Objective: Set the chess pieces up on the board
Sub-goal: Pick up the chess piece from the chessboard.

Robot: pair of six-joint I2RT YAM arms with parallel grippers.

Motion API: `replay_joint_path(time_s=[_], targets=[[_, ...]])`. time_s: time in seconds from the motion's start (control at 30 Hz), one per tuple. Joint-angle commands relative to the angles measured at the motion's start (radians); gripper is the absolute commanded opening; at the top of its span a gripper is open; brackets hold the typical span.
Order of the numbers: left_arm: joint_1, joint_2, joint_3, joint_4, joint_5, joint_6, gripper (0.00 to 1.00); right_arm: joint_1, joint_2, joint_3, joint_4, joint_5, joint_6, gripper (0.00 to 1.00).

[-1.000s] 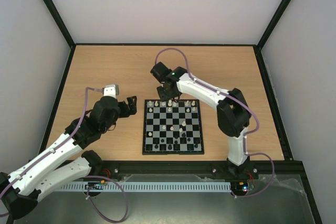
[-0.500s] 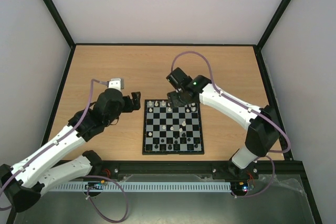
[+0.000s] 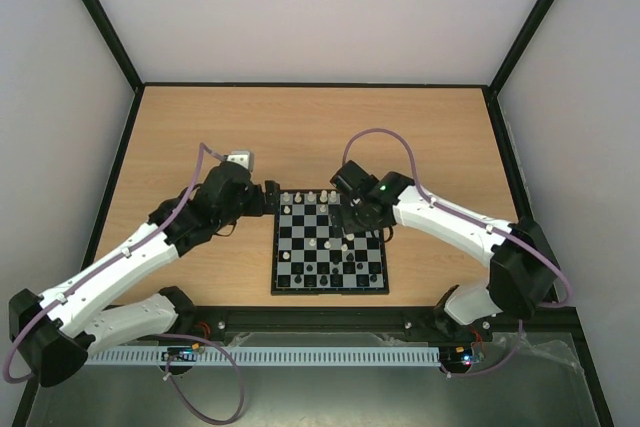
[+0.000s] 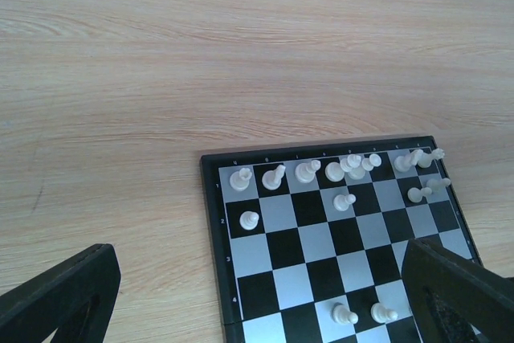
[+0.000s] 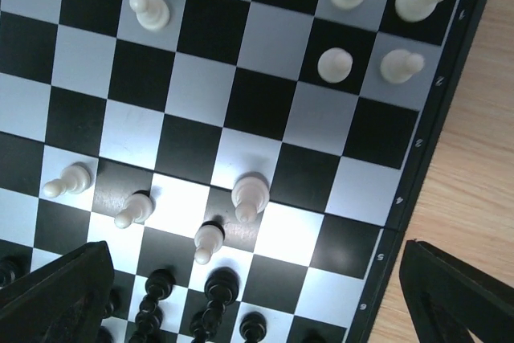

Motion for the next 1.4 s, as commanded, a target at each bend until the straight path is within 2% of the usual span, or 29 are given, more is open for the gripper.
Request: replay_joint_path(time_s=[0.0, 0.17, 0.23, 0.3, 0.47, 0.5, 0.67, 0.83, 0.9, 1.03, 1.17, 1.37], targets=[[0.006, 0.019, 0.000, 0.014, 0.032, 0.014, 0.99, 0.019, -0.003, -0.041, 0.017, -0.026, 0.031, 0.93], [0.006, 0.031, -0.011, 0.027, 0.050, 0.004, 0.99, 0.040, 0.012, -0.050, 0.029, -0.034, 0.027, 0.67], [0.006, 0.021, -0.023, 0.030, 0.049, -0.003, 0.99, 0.042, 0.029, -0.052, 0.031, -0.036, 0.022, 0.63], [0.006, 0.004, -0.032, 0.036, 0.049, -0.012, 0.99, 0.042, 0.051, -0.057, 0.037, -0.038, 0.011, 0.54], [0.006, -0.014, -0.043, 0.045, 0.041, -0.027, 0.99, 0.036, 0.130, -0.047, 0.058, -0.021, -0.020, 0.46], [0.006, -0.013, -0.044, 0.045, 0.040, -0.029, 0.99, 0.027, 0.139, -0.045, 0.068, -0.030, -0.026, 0.39], [0.006, -0.018, -0.050, 0.039, 0.032, -0.038, 0.99, -0.013, 0.152, -0.039, 0.078, -0.043, -0.061, 0.34], [0.006, -0.008, -0.047, 0.037, 0.022, -0.032, 0.99, -0.022, 0.177, -0.030, 0.075, -0.044, -0.073, 0.23], [0.006, -0.003, -0.046, 0.039, 0.022, -0.027, 0.99, -0.023, 0.187, -0.026, 0.076, -0.052, -0.075, 0.15], [0.006, 0.006, -0.047, 0.046, 0.023, -0.019, 0.99, -0.024, 0.187, -0.021, 0.070, -0.058, -0.074, 0.13], [0.006, 0.018, -0.049, 0.051, 0.023, -0.010, 0.99, -0.022, 0.184, -0.004, 0.053, -0.048, -0.074, 0.02], [0.008, 0.020, -0.049, 0.057, 0.022, -0.001, 0.99, -0.032, 0.220, 0.121, 0.016, -0.004, -0.094, 0.03]])
